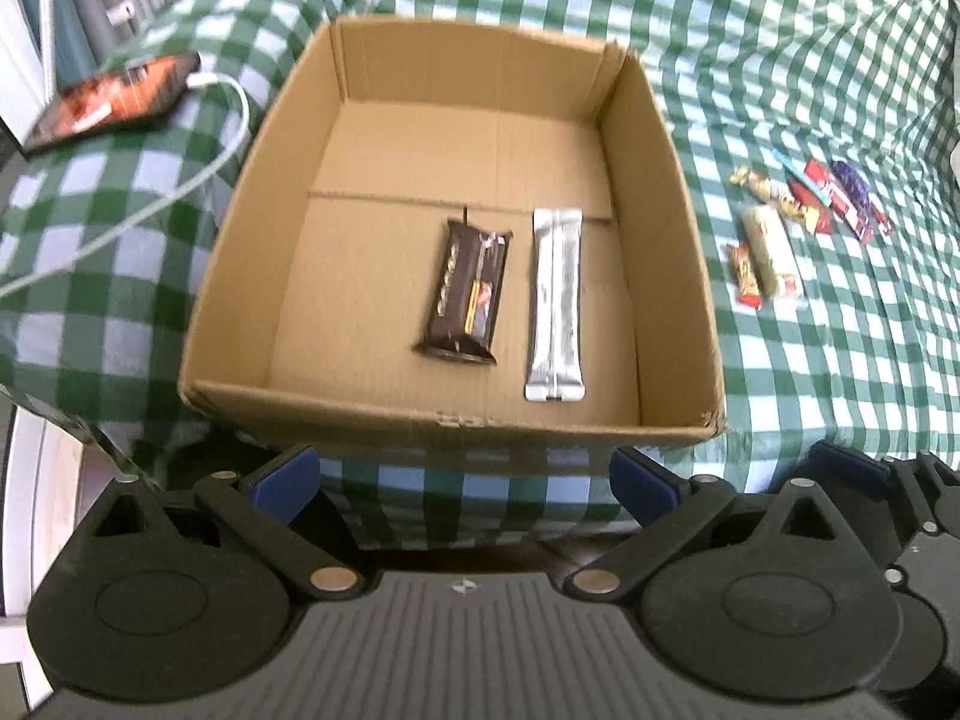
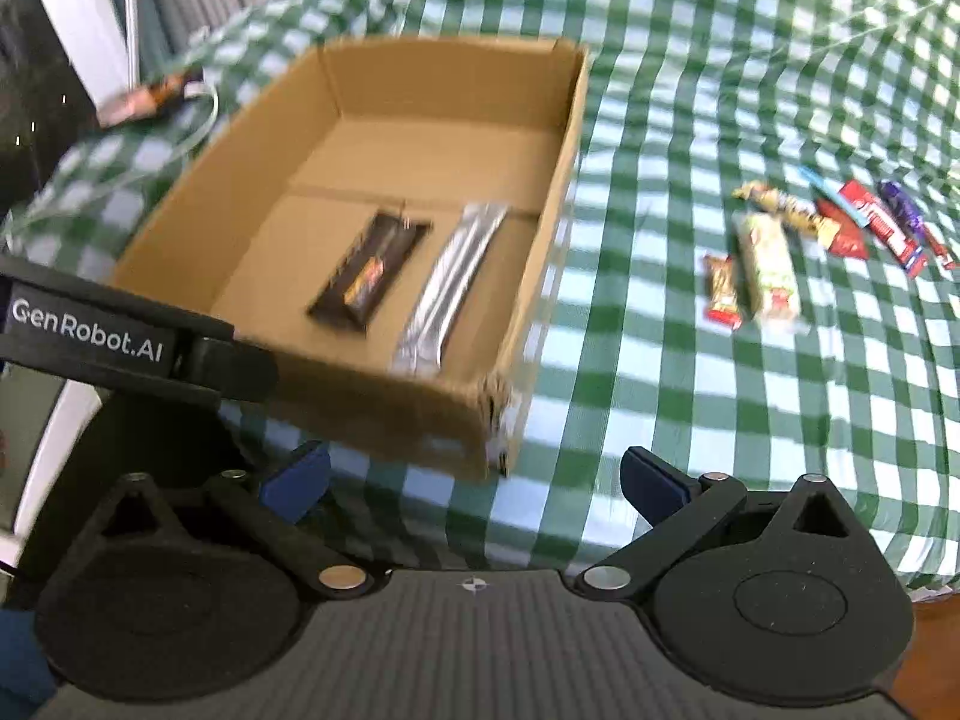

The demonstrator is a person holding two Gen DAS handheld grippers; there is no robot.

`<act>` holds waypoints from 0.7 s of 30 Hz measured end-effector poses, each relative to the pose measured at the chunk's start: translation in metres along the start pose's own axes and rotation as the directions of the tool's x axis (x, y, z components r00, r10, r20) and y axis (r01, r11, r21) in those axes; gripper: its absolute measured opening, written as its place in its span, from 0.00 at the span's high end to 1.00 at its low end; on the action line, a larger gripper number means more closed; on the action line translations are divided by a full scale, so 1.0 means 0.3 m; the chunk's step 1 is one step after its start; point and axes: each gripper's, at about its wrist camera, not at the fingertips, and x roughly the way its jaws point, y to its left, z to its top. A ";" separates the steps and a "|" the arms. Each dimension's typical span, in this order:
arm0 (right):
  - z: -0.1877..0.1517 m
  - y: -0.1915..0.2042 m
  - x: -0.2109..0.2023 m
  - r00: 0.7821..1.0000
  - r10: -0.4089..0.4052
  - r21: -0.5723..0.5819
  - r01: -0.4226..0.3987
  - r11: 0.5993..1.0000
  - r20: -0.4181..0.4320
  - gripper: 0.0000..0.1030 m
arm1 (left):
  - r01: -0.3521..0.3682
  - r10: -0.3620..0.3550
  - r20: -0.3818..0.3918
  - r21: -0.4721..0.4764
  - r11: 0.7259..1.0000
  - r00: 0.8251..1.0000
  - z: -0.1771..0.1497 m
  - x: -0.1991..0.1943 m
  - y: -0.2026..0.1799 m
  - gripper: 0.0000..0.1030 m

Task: Organize snacks

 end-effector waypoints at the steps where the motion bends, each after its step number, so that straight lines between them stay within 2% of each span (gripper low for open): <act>1: 0.000 -0.001 -0.012 1.000 0.000 0.002 -0.001 1.000 0.012 0.01 | -0.002 0.002 0.008 0.004 1.000 1.000 -0.001 -0.010 -0.002 0.00; 12: 0.000 -0.005 -0.144 0.992 0.002 0.017 -0.004 1.000 0.128 0.01 | -0.028 0.022 0.105 0.057 0.998 0.994 -0.020 -0.126 -0.032 0.00; 21: -0.007 -0.115 -0.225 0.981 -0.041 0.089 0.024 0.996 0.190 0.01 | -0.018 0.005 0.128 0.102 0.995 0.992 0.002 -0.168 -0.136 0.00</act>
